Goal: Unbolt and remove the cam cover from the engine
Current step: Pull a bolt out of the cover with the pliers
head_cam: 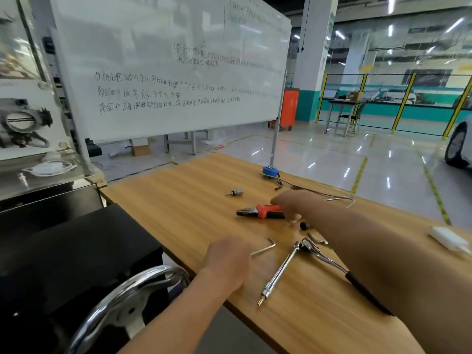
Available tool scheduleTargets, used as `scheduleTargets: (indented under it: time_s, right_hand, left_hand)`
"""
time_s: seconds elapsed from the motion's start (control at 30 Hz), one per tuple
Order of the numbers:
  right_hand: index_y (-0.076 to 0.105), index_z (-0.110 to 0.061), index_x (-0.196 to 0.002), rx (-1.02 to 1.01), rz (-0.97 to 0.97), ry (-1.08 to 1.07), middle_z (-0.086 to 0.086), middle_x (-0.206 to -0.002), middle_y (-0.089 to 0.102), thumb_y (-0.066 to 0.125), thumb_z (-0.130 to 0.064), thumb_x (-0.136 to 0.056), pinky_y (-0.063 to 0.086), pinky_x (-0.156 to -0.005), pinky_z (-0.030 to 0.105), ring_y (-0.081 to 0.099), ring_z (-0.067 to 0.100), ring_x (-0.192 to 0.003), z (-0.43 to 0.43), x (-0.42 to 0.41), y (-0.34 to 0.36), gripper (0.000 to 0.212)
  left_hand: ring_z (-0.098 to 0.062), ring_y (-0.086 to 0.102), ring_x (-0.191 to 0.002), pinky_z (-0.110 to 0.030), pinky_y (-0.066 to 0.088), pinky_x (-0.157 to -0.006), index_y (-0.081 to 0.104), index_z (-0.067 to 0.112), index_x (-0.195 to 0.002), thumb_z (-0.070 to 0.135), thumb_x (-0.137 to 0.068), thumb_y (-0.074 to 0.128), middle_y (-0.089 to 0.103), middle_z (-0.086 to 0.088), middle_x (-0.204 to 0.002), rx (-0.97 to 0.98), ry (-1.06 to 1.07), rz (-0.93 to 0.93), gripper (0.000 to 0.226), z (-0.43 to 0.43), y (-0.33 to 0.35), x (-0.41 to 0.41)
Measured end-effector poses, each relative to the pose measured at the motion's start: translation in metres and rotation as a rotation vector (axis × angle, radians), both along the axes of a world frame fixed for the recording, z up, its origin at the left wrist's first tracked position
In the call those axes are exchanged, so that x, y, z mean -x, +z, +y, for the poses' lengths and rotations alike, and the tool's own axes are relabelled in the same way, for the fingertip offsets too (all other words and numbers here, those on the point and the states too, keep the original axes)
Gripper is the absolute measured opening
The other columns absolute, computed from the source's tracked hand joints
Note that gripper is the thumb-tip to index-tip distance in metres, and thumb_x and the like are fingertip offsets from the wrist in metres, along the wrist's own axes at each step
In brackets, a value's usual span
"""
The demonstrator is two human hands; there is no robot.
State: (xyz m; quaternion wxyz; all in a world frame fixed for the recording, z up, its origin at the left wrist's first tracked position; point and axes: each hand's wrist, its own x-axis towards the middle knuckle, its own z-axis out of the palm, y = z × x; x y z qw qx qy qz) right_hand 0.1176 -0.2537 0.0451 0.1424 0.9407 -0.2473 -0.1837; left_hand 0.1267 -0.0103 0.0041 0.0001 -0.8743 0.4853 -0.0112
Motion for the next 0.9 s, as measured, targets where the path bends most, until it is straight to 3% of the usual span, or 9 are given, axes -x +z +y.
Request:
scheduleTargets:
  time_s: [0.1, 0.23, 0.4, 0.57, 0.6, 0.67, 0.73, 0.8, 0.9]
  right_hand:
    - [0.046, -0.025, -0.143, -0.09, -0.047, -0.059, 0.004, -0.127, 0.057, 0.069, -0.006, -0.082, 0.05, -0.094, 0.038, 0.055, 0.024, -0.113, -0.007, -0.001, -0.01, 0.068]
    - [0.053, -0.025, -0.129, 0.047, -0.188, 0.041, 0.004, -0.118, 0.054, 0.075, -0.009, -0.077, 0.053, -0.084, 0.038, 0.053, 0.022, -0.105, -0.006, -0.006, 0.011, 0.059]
    - [0.051, -0.023, -0.128, 0.469, -0.379, 0.478, 0.005, -0.127, 0.044, 0.07, -0.013, -0.081, 0.051, -0.08, 0.041, 0.042, 0.024, -0.119, 0.068, -0.034, 0.109, 0.052]
    - [0.052, -0.026, -0.126, 0.625, -0.612, 0.999, 0.003, -0.12, 0.05, 0.065, -0.008, -0.075, 0.046, -0.08, 0.042, 0.044, 0.025, -0.112, 0.226, -0.053, 0.23, 0.055]
    - [0.053, -0.026, -0.125, 0.634, -0.644, 1.107, 0.003, -0.118, 0.052, 0.066, -0.008, -0.073, 0.046, -0.081, 0.043, 0.044, 0.026, -0.111, 0.265, -0.053, 0.247, 0.056]
    - [0.056, -0.026, -0.123, 0.612, -0.702, 1.274, 0.002, -0.115, 0.055, 0.069, -0.011, -0.07, 0.043, -0.082, 0.043, 0.046, 0.026, -0.11, 0.34, -0.051, 0.269, 0.057]
    - [0.056, -0.025, -0.123, 0.559, -0.772, 1.376, 0.004, -0.113, 0.056, 0.071, -0.015, -0.068, 0.04, -0.083, 0.044, 0.047, 0.028, -0.111, 0.406, -0.05, 0.28, 0.058]
    - [0.055, -0.025, -0.129, 0.497, -0.887, 1.446, 0.006, -0.118, 0.054, 0.072, -0.019, -0.068, 0.039, -0.09, 0.048, 0.045, 0.03, -0.117, 0.465, -0.051, 0.281, 0.063]
    - [0.035, -0.027, -0.149, 0.32, -1.12, 1.464, 0.01, -0.149, 0.037, 0.07, -0.02, -0.069, 0.027, -0.109, 0.056, 0.026, 0.033, -0.142, 0.539, -0.057, 0.268, 0.087]
  left_hand:
    - [-0.019, 0.057, -0.094, -0.032, 0.046, -0.072, 0.061, 0.022, -0.108, 0.043, -0.098, 0.051, 0.06, 0.001, -0.111, -0.022, 0.03, 0.086, 0.025, 0.005, 0.016, -0.001]
    - [-0.016, 0.06, -0.108, -0.032, 0.05, -0.082, 0.059, 0.029, -0.127, 0.053, -0.093, 0.056, 0.062, 0.004, -0.124, 0.286, 0.08, 0.087, 0.041, 0.054, 0.086, -0.023]
    - [-0.02, 0.056, -0.12, -0.035, 0.044, -0.096, 0.064, 0.025, -0.126, 0.048, -0.088, 0.067, 0.063, 0.001, -0.131, 0.645, 0.169, -0.052, 0.045, 0.137, 0.191, -0.054]
    - [-0.008, 0.058, -0.114, -0.024, 0.04, -0.09, 0.053, 0.019, -0.141, 0.059, -0.075, 0.074, 0.061, 0.004, -0.136, 0.569, 0.27, 0.063, 0.08, 0.221, 0.257, -0.066]
    - [-0.007, 0.062, -0.107, -0.023, 0.045, -0.087, 0.057, 0.015, -0.137, 0.056, -0.076, 0.076, 0.066, 0.003, -0.129, 0.564, 0.277, 0.156, 0.075, 0.238, 0.265, -0.065]
    - [-0.012, 0.074, -0.082, -0.024, 0.056, -0.077, 0.071, 0.005, -0.102, 0.038, -0.086, 0.075, 0.078, -0.002, -0.093, 0.676, 0.251, 0.316, 0.037, 0.275, 0.272, -0.063]
    - [-0.022, 0.074, -0.065, -0.027, 0.058, -0.061, 0.066, 0.001, -0.079, 0.027, -0.09, 0.073, 0.074, -0.01, -0.067, 0.892, 0.283, 0.359, 0.029, 0.323, 0.269, -0.062]
    - [-0.029, 0.072, -0.066, -0.034, 0.06, -0.057, 0.065, 0.0, -0.083, 0.023, -0.09, 0.073, 0.07, -0.018, -0.071, 1.087, 0.315, 0.386, 0.026, 0.379, 0.263, -0.058]
    - [-0.03, 0.075, -0.073, -0.04, 0.062, -0.06, 0.065, 0.004, -0.082, 0.023, -0.086, 0.074, 0.071, -0.027, -0.084, 1.188, 0.304, 0.411, 0.022, 0.466, 0.252, -0.045]
